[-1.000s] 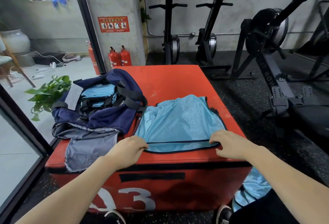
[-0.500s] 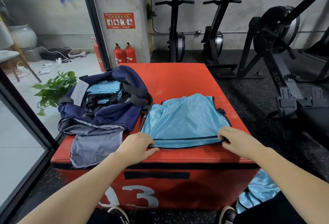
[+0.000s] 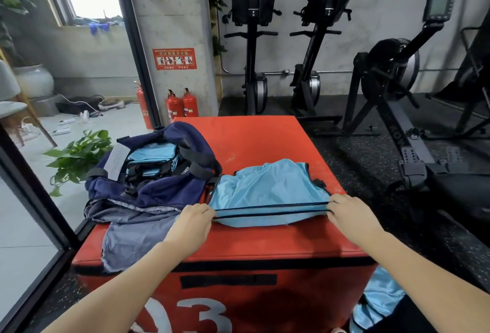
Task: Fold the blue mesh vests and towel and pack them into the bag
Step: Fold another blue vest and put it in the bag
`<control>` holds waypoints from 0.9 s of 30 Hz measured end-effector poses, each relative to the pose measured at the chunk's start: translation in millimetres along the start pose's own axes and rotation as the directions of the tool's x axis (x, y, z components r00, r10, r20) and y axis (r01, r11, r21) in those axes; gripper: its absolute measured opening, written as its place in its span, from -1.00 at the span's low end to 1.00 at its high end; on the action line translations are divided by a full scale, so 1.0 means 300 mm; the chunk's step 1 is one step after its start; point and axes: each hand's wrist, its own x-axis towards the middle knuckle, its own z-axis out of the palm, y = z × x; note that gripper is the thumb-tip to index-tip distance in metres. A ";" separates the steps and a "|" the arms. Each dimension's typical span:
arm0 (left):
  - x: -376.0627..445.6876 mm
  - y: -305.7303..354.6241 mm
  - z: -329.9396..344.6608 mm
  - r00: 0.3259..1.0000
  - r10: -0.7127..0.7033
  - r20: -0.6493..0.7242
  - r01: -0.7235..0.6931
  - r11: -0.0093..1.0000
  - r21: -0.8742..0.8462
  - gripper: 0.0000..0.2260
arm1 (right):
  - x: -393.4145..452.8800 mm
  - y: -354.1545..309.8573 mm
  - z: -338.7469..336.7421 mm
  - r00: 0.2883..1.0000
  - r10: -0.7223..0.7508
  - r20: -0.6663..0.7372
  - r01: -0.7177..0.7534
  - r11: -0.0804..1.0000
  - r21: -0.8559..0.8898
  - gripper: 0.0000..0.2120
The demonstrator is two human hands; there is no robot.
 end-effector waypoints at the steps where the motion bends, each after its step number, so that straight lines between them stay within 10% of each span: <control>1: 0.018 -0.008 -0.018 0.996 -0.070 -0.055 0.067 0.997 -0.047 -0.86 | 0.009 0.003 -0.016 0.998 0.069 -0.015 -0.068 0.996 0.056 -0.88; 12: 0.354 0.056 -0.508 0.818 -0.482 -0.313 0.291 0.817 -0.497 -0.82 | 0.247 0.071 -0.470 0.826 0.482 -0.293 -0.230 0.762 0.605 -0.93; 27: 0.587 0.156 -1.553 0.725 -0.419 -0.547 0.098 0.849 -0.520 -0.81 | 0.442 0.231 -1.417 0.650 0.379 -0.659 -0.002 0.868 0.497 -0.89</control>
